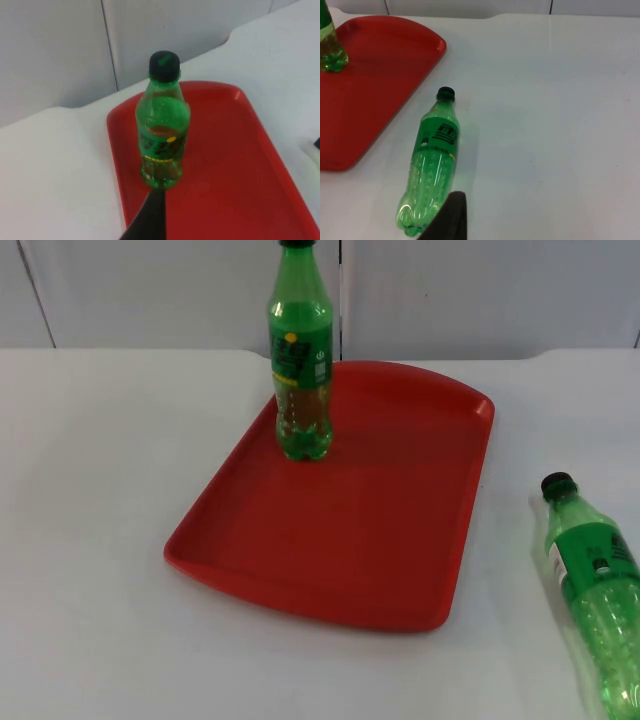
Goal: Place the bottle upright on the tray.
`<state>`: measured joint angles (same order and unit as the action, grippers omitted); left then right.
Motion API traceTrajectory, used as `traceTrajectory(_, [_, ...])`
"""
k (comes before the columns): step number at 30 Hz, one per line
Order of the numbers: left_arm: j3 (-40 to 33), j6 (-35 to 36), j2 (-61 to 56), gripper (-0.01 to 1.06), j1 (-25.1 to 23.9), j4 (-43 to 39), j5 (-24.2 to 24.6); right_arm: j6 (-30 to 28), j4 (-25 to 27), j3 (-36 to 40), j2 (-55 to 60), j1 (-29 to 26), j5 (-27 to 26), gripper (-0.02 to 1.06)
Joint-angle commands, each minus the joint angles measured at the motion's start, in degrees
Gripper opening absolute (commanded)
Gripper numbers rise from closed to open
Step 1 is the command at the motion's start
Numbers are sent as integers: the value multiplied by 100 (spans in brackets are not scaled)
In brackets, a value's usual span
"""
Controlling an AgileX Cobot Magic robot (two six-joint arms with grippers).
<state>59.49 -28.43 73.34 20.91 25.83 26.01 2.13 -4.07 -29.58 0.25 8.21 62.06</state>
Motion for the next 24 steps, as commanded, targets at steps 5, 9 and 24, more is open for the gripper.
traceTrajectory(5, [-304,65,-826,90,-31,-125,380,0,30,1,-25,-23,-36,105])
traceTrajectory(9, [-637,65,-1468,90,-31,-125,429,0,30,1,-25,-23,-36,105])
traceTrajectory(24, [-1655,98,-3765,90,-31,-273,1359,0,30,1,-25,-23,-36,105])
